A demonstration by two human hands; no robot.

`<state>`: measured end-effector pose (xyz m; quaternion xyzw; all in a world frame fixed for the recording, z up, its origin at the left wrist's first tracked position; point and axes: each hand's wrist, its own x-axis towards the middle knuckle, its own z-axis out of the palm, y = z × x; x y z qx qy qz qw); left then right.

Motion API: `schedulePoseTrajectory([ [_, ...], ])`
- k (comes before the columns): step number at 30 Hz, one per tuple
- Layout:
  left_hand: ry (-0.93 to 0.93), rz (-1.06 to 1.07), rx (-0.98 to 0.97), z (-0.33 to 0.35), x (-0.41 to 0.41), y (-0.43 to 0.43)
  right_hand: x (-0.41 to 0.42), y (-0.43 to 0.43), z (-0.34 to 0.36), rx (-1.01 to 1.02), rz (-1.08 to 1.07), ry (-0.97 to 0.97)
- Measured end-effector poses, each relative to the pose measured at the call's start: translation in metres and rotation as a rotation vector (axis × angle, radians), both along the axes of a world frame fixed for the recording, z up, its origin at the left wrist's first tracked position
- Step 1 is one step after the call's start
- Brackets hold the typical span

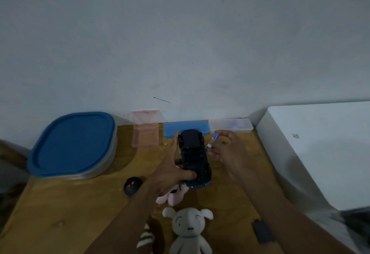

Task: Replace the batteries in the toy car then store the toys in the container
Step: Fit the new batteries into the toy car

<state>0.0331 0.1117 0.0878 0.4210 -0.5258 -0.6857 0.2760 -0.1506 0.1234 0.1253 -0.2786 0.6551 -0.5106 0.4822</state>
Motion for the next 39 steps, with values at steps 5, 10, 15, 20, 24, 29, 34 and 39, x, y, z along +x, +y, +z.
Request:
schedulePoseTrajectory([
  [5,-0.036,-0.006,-0.073,0.01,0.004,0.001,-0.001,0.012,0.01,-0.044,0.16,0.385],
  [10,-0.031,0.019,-0.115,0.019,0.007,0.002,0.002,0.01,0.014,-0.041,0.298,0.654],
  [15,-0.045,0.061,-0.101,0.018,0.004,0.005,0.015,0.003,0.019,-0.066,0.294,0.759],
  [20,-0.009,0.108,-0.111,0.022,0.004,0.01,0.028,0.0,0.013,-0.115,0.24,0.812],
  [24,-0.014,0.1,-0.12,0.024,0.007,0.011,0.04,0.002,0.009,-0.149,0.245,0.881],
  [29,-0.024,0.08,-0.158,0.032,0.01,0.013,0.049,0.003,0.007,-0.166,0.285,0.892],
  [34,-0.051,0.08,-0.177,0.03,0.014,0.011,0.051,0.001,0.008,-0.14,0.367,0.955],
  [39,-0.079,0.097,-0.13,0.024,0.017,0.008,0.043,-0.013,0.015,-0.06,0.289,0.703],
])
